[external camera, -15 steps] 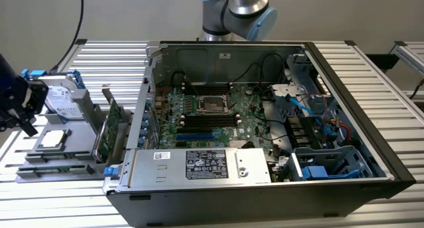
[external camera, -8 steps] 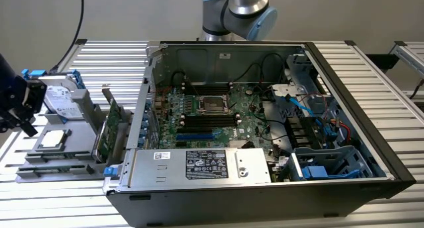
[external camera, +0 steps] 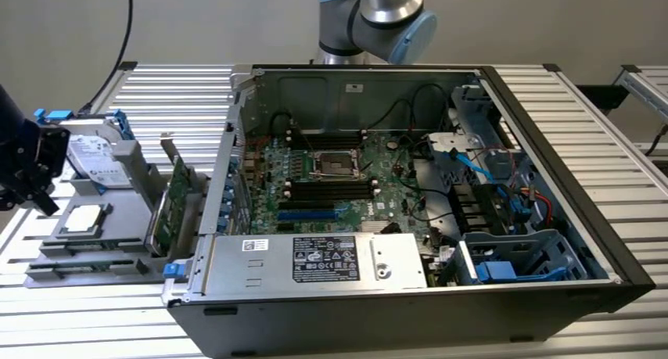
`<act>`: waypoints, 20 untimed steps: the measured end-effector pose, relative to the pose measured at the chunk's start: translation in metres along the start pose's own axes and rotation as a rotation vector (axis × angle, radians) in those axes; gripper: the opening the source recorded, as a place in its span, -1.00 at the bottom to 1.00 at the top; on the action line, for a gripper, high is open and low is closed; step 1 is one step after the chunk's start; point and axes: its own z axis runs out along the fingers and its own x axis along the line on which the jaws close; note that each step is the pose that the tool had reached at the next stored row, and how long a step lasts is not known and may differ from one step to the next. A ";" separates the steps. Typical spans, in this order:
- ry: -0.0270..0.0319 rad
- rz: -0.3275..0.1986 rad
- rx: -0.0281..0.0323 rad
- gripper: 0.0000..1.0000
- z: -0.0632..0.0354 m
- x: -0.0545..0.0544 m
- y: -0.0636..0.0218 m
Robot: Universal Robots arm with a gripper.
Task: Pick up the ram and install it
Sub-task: 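Pick up the ram and move it above insertion slot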
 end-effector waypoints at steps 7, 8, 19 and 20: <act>0.0074 -0.127 0.0011 -0.79 0.0005 0.000 0.0000; 0.0084 -0.146 0.0013 -0.79 0.0006 0.000 0.0000; 0.0197 -0.345 0.0040 -0.79 0.0035 0.000 -0.0002; 0.0206 -0.364 0.0047 -0.79 0.0040 0.000 -0.0002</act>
